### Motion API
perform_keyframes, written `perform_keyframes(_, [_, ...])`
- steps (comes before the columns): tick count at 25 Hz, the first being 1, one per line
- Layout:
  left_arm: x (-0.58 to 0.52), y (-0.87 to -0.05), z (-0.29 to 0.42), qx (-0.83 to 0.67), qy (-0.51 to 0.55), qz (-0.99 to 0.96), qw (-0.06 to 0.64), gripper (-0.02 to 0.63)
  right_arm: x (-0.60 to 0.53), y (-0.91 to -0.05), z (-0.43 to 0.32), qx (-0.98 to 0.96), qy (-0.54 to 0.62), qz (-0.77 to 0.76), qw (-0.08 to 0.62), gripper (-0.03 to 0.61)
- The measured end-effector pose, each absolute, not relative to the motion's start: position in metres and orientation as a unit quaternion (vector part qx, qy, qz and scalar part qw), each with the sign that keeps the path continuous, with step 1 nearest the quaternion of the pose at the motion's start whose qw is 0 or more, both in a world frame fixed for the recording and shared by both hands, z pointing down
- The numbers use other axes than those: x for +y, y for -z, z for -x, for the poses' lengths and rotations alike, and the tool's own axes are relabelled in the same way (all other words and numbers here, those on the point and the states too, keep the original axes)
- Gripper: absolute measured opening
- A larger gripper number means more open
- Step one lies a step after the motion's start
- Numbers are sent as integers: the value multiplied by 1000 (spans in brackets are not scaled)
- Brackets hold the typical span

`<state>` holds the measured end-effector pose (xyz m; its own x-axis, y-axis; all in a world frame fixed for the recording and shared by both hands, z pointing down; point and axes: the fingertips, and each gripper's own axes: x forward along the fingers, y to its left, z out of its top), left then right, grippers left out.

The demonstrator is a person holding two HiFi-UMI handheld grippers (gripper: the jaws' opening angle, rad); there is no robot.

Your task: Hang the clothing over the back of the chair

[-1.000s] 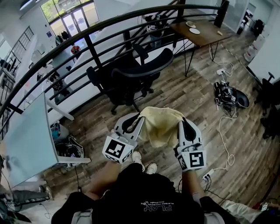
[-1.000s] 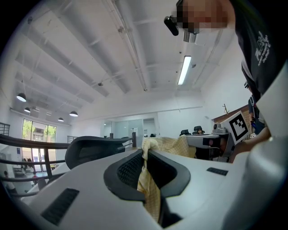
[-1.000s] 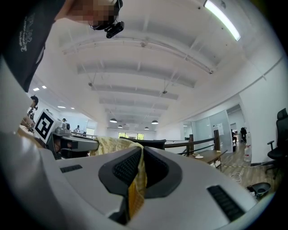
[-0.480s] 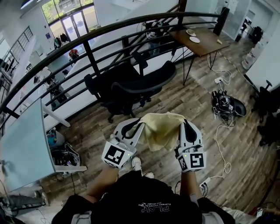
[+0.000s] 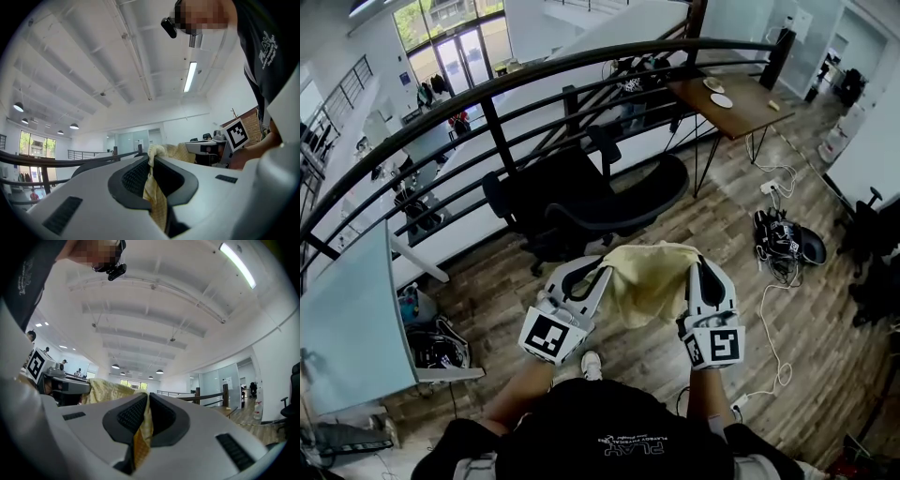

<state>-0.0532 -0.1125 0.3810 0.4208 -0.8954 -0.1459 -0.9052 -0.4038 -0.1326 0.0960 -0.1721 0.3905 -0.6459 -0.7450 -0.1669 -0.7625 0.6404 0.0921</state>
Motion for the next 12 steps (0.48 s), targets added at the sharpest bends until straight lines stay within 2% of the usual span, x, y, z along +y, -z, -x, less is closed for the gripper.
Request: perform_keyframes(12, [-141, -356, 80, 514, -30, 847, 130, 37, -204, -359, -65, 894, -126, 426, 60, 26])
